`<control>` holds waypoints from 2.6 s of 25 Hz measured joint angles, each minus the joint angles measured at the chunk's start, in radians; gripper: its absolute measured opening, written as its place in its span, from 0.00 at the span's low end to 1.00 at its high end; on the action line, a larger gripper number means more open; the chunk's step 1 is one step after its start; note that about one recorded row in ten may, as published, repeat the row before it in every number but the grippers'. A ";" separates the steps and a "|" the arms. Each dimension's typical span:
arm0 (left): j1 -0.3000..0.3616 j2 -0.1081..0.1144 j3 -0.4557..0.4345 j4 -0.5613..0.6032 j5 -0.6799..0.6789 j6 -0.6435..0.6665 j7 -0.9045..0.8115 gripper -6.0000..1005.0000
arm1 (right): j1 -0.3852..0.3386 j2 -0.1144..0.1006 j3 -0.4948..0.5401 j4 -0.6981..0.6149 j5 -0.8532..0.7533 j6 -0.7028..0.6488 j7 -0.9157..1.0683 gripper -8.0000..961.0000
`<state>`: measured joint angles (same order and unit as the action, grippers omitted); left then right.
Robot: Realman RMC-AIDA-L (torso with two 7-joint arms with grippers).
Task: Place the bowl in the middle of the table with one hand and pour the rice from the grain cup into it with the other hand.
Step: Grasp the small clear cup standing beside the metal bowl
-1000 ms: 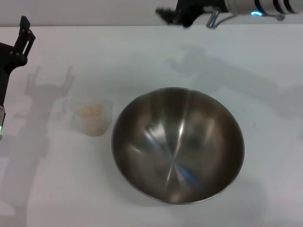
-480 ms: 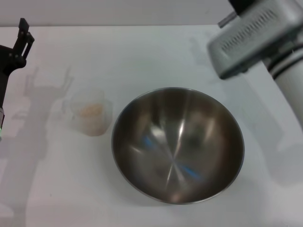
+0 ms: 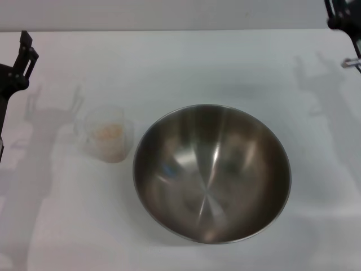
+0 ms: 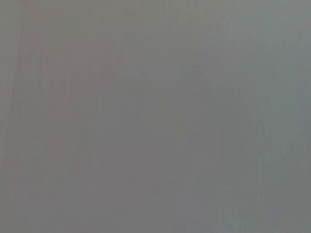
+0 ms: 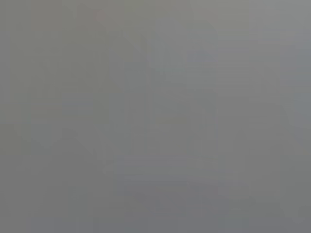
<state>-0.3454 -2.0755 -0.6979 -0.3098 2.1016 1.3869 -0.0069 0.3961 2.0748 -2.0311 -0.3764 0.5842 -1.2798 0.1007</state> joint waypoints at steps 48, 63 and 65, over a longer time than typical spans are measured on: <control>0.117 0.002 0.320 0.034 0.000 -0.171 -0.035 0.87 | 0.143 -0.014 0.125 0.259 -0.004 0.170 0.190 0.79; 0.064 0.002 0.290 0.062 -0.005 -0.234 -0.034 0.87 | 0.144 -0.008 0.125 0.255 -0.004 0.172 0.192 0.79; 0.060 0.002 0.289 0.062 -0.005 -0.241 -0.035 0.87 | 0.146 -0.009 0.125 0.254 -0.004 0.172 0.192 0.79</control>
<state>-0.2854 -2.0736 -0.4092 -0.2478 2.0969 1.1457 -0.0423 0.5419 2.0663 -1.9064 -0.1221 0.5799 -1.1075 0.2929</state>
